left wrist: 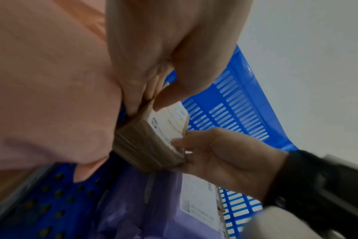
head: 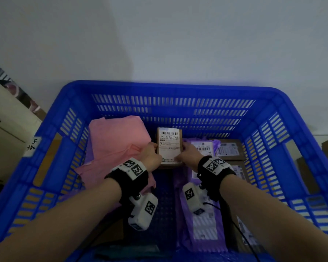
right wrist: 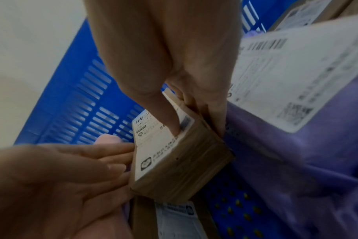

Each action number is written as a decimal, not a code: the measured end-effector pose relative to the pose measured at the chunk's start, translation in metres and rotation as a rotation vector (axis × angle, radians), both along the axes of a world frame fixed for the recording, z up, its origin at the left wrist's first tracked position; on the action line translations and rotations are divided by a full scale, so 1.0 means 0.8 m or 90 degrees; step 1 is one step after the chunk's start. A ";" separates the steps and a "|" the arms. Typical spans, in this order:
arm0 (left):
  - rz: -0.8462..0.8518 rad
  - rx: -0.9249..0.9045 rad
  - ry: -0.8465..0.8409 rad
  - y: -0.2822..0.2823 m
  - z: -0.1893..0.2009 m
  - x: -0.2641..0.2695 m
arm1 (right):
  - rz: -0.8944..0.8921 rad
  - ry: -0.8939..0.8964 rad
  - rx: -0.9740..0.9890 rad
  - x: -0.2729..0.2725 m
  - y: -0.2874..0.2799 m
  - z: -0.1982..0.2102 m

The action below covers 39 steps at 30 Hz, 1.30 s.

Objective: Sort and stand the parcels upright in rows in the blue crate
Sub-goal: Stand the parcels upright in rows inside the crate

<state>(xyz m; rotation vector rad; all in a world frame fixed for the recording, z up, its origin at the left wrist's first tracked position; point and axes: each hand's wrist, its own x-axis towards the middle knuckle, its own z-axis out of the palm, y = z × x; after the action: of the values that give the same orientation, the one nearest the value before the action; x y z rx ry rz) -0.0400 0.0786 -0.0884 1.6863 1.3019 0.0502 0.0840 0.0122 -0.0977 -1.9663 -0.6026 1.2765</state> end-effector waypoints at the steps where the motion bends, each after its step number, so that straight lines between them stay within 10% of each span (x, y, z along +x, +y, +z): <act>1: -0.019 -0.001 0.009 -0.002 -0.002 0.001 | 0.000 0.005 -0.003 -0.002 0.003 -0.005; 27: 0.008 -0.063 0.161 -0.013 -0.074 0.035 | 0.031 -0.111 -0.077 -0.014 0.033 -0.079; 39: -0.156 0.072 0.034 -0.022 0.019 0.017 | 0.225 -0.267 -0.041 0.003 0.009 -0.021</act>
<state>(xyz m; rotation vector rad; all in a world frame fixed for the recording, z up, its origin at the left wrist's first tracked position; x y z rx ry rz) -0.0267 0.0612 -0.0731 1.9444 1.1406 -0.0672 0.0862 0.0197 -0.1149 -2.2705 -1.1699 1.0922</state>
